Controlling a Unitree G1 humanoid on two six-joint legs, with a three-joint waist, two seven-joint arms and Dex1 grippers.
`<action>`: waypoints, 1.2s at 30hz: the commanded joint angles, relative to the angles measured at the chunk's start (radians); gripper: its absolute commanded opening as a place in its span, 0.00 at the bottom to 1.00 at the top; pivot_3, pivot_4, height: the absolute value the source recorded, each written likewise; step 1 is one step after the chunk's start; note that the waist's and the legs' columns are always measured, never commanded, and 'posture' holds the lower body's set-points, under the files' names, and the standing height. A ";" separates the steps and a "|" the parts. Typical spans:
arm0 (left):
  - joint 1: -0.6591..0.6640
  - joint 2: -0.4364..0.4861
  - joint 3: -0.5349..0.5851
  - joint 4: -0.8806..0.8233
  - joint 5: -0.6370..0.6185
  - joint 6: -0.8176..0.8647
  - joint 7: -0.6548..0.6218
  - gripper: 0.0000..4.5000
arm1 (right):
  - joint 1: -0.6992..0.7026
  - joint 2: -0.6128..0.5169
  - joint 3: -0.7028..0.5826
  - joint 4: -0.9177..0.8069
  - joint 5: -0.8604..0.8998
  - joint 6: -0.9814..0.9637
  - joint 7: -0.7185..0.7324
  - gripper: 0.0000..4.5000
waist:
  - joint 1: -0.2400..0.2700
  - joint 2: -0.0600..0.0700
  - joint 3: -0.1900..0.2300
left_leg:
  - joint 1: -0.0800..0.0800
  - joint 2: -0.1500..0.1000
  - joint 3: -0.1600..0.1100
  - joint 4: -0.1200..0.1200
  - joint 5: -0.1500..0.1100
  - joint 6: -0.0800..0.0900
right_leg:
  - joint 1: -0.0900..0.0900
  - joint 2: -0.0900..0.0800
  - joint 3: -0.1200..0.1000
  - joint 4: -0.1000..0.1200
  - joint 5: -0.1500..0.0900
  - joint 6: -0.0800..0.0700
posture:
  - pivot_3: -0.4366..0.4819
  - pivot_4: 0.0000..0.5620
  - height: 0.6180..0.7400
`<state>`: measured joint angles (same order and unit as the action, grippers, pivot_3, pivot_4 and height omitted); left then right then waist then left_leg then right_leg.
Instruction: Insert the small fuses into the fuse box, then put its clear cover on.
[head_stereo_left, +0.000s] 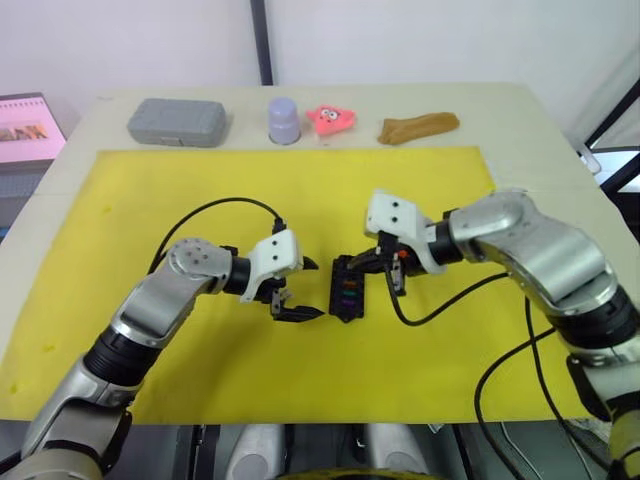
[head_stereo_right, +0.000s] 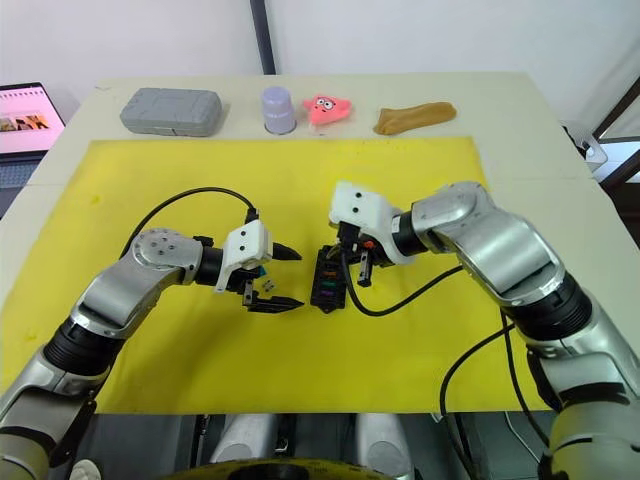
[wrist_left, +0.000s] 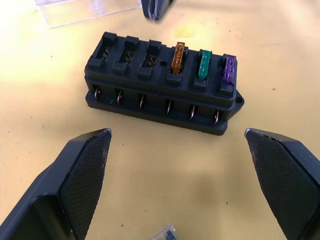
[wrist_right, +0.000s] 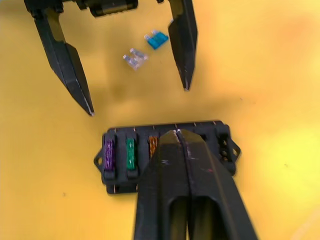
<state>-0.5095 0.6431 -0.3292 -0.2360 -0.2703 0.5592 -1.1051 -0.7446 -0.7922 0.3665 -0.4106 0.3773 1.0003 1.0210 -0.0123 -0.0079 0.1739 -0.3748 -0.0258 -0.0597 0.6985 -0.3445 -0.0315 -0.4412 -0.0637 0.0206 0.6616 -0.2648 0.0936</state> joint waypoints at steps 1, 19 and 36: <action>-0.012 0.001 0.020 -0.011 -0.003 -0.015 0.001 1.00 | 0.024 0.012 -0.051 -0.023 0.011 -0.060 -0.010 0.02 | 0.000 0.000 0.000 | 0.000 0.000 0.000 0.000 0.000 0.000 | 0.000 0.000 0.000 0.000 0.000 0.000 | 0.48 0.27 1.00; -0.019 0.003 0.020 -0.005 -0.002 -0.013 -0.005 1.00 | 0.111 0.005 -0.054 -0.014 0.006 -0.094 -0.011 0.02 | 0.000 0.000 0.000 | 0.000 0.000 0.000 0.000 0.000 -0.001 | 0.000 0.000 0.000 0.000 0.000 0.000 | 0.48 0.27 1.00; -0.033 -0.004 0.011 0.001 -0.001 -0.015 -0.009 1.00 | 0.181 -0.057 0.078 0.035 -0.144 -0.201 0.002 0.02 | 0.001 -0.001 -0.001 | 0.002 0.000 0.000 0.000 0.000 0.000 | 0.003 0.000 0.000 0.000 0.000 0.000 | 0.48 0.27 1.00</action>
<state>-0.5225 0.6416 -0.3294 -0.2253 -0.2702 0.5591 -1.1102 -0.5946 -0.8173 0.3861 -0.4090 0.2859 0.7775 1.0139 -0.0115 -0.0093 0.1726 -0.3721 -0.0258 -0.0600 0.6986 -0.3443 -0.0317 -0.4377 -0.0634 0.0204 0.6612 -0.2648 0.0937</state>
